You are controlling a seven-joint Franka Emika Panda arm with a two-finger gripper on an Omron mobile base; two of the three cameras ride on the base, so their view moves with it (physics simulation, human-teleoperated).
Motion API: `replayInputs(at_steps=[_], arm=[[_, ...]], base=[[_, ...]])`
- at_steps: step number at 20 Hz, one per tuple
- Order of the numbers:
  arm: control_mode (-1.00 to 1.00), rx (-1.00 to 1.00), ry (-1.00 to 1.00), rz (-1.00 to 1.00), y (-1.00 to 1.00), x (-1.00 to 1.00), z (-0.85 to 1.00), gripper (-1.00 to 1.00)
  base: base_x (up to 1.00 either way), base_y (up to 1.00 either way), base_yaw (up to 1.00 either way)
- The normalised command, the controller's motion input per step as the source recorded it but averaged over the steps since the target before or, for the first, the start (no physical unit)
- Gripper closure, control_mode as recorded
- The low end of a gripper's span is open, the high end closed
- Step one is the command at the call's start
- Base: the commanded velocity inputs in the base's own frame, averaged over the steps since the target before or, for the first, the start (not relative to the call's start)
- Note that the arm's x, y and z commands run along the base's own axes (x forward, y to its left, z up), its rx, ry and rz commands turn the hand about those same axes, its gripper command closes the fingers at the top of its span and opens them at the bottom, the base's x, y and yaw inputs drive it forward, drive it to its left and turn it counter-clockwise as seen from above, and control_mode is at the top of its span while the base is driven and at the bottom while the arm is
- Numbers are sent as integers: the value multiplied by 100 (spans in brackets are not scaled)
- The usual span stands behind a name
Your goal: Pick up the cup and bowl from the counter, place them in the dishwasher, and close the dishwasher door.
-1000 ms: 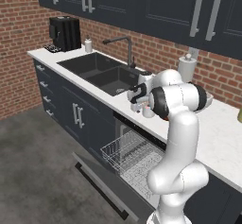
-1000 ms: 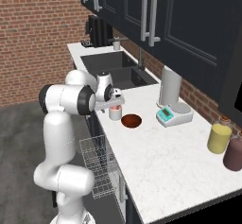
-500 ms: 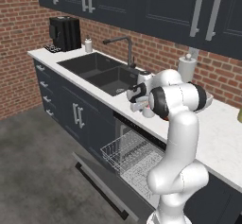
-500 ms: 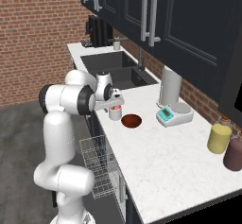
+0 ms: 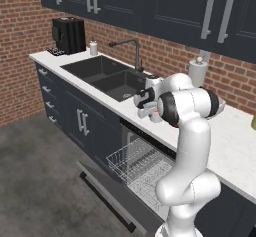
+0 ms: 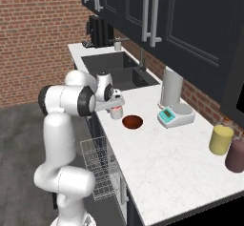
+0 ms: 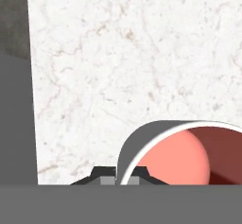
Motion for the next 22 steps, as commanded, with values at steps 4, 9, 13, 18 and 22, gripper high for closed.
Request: replayInputs(at_steps=[4, 9, 13, 18, 22], arm=[[-100, 0, -19, 0, 65, -84, 68, 100], [-100, 0, -6, -7, 50, -98, 76, 100], [-100, 0, 1, -16, 6, -98, 14, 100], [-100, 2, 0, -15, 0, -100, -7, 100], [-100, 1, 0, -8, 3, -100, -23, 100]], base=[[0, 0, 0], [0, 0, 0], [0, 0, 0], [0, 0, 0], [0, 0, 0]])
